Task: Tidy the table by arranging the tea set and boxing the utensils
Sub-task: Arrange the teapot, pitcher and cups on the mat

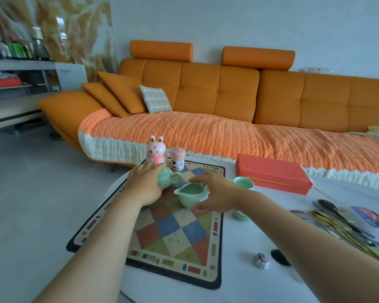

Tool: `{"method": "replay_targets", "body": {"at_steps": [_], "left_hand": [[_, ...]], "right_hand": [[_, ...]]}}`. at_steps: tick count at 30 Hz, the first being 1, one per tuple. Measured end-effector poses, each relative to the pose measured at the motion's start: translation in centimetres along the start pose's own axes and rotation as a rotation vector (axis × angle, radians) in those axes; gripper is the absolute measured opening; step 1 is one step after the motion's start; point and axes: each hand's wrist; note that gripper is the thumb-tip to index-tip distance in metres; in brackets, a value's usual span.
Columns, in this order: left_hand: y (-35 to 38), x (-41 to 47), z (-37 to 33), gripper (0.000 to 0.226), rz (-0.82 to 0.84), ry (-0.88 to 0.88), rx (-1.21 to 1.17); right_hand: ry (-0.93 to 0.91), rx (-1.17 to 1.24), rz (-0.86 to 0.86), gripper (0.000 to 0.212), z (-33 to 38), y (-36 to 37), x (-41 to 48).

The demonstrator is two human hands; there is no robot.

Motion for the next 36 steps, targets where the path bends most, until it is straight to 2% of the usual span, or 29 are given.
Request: {"method": "replay_targets", "body": {"at_steps": [7, 10, 12, 15, 18, 26, 29, 33, 36], "left_hand": [[0.0, 0.5, -0.2, 0.066, -0.147, -0.134, 0.181], [0.4, 0.7, 0.0, 0.057, -0.189, -0.130, 0.151], [0.4, 0.8, 0.8, 0.053, -0.170, -0.111, 0.079], [0.2, 1.0, 1.9, 0.067, -0.117, -0.121, -0.048], [0.8, 1.0, 2.1, 0.068, -0.150, -0.133, -0.091], [0.5, 1.2, 1.9, 0.071, -0.093, -0.155, -0.010], [-0.8, 0.9, 0.9, 0.072, -0.083, -0.162, 0.066], [-3.3, 0.4, -3.1, 0.050, -0.248, -0.048, -0.006], [-4.0, 0.1, -8.5, 0.045, -0.267, 0.061, -0.133]], "right_hand": [[-0.002, -0.083, -0.105, 0.076, 0.3, 0.6, 2.1], [0.039, -0.035, -0.150, 0.078, 0.5, 1.0, 2.2], [0.040, -0.043, -0.145, 0.076, 0.5, 1.0, 2.5], [0.038, -0.059, -0.110, 0.075, 0.4, 0.7, 3.4], [0.037, -0.072, -0.098, 0.075, 0.6, 0.7, 4.5], [0.055, -0.093, -0.065, 0.081, 1.4, 0.5, 5.0], [0.067, -0.036, -0.104, 0.079, 1.0, 0.0, 3.7], [0.088, 0.056, -0.165, 0.061, -0.4, -1.9, 0.8], [0.124, 0.062, -0.206, 0.049, -2.9, -3.3, -3.0]]}}
Point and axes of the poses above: each hand's wrist, its own x-axis towards the middle knuckle, its own y-axis out of the palm, z = x × y
